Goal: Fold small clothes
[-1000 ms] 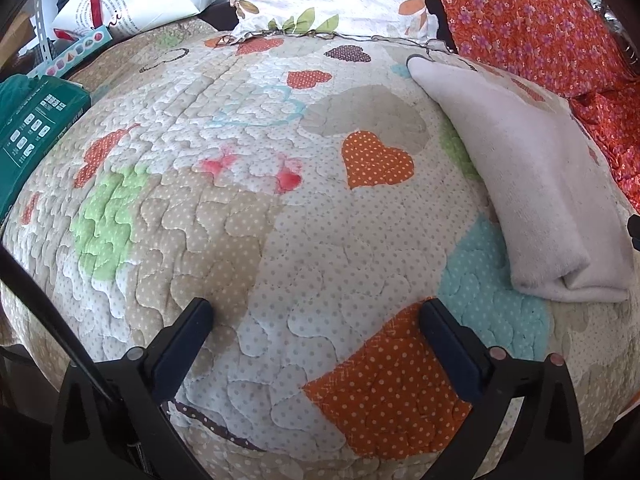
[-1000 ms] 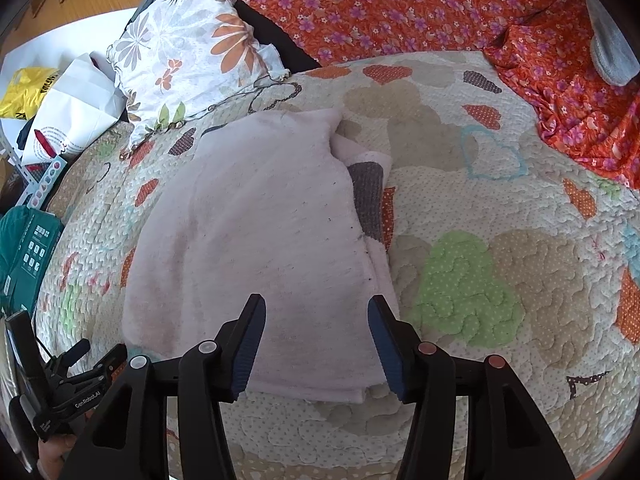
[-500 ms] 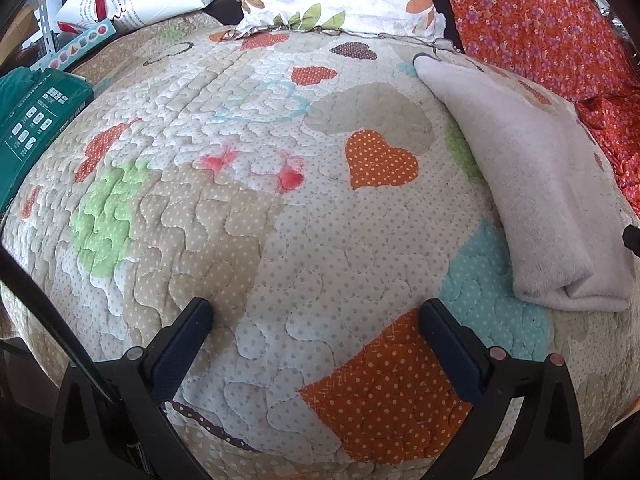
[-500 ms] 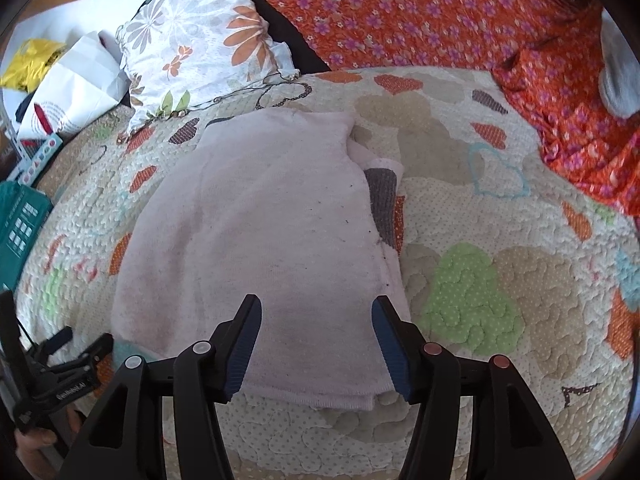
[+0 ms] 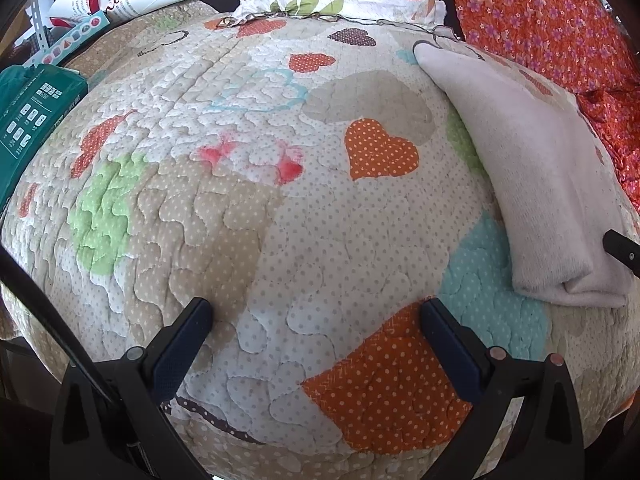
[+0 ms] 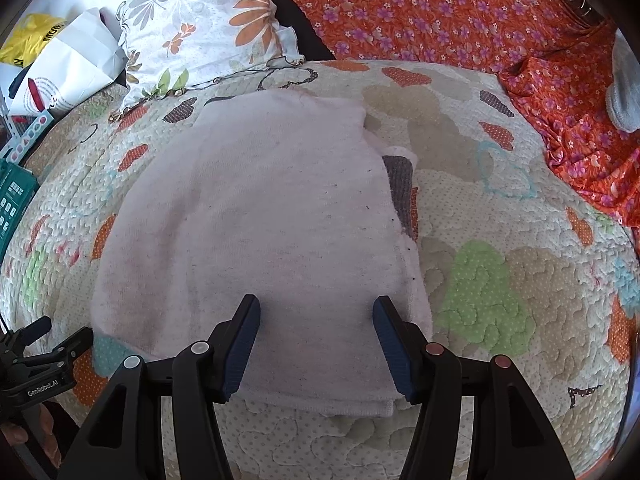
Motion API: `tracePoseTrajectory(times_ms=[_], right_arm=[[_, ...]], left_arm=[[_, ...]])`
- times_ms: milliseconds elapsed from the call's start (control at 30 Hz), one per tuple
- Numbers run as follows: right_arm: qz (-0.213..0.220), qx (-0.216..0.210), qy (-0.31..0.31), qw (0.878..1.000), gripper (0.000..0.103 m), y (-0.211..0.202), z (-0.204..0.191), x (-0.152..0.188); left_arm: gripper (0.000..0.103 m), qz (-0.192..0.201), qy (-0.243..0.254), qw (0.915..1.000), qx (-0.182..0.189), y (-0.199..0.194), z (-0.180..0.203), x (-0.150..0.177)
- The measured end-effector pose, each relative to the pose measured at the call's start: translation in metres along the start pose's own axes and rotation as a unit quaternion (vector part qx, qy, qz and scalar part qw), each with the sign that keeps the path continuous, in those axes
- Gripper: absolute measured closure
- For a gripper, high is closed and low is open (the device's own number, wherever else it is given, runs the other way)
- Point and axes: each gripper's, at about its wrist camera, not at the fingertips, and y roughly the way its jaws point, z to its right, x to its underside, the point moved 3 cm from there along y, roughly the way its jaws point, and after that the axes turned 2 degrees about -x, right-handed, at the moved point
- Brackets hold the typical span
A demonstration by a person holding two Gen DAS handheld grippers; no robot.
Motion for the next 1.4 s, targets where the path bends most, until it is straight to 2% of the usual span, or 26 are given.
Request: tracePoseTrajectory(times_ms=[367,667,833,1000,1133,1400], right_arm=[[0.021,0.019,-0.002,1.000,0.038,-0.008,0.002,-0.002],[0.022,0.020,-0.008,1.000,0.036,-0.010,0.000,-0.001],[0.033,0.028,-0.019,0.999,0.036,-0.016,-0.003,0.000],[0.042,0.041,-0.023,0.998,0.035,-0.023,-0.001,0.003],[0.043,0.046,-0.012,0.998,0.034,-0.027,0.008,0.005],[0.041,0.039,0.028,0.998,0.033,-0.036,0.028,0.005]], left_arm=[[0.000,0.003,-0.005,1.0000,0.004,0.000,-0.001,0.000],[0.000,0.020,-0.023,0.9995,0.006,-0.002,-0.002,0.001],[0.000,0.039,-0.049,0.9980,0.013,-0.019,-0.002,0.002],[0.000,0.077,-0.019,0.9968,0.009,-0.046,0.012,-0.002],[0.000,0.079,0.003,0.9967,0.017,-0.061,0.026,-0.003],[0.000,0.078,0.030,0.9964,0.008,-0.076,0.046,-0.007]])
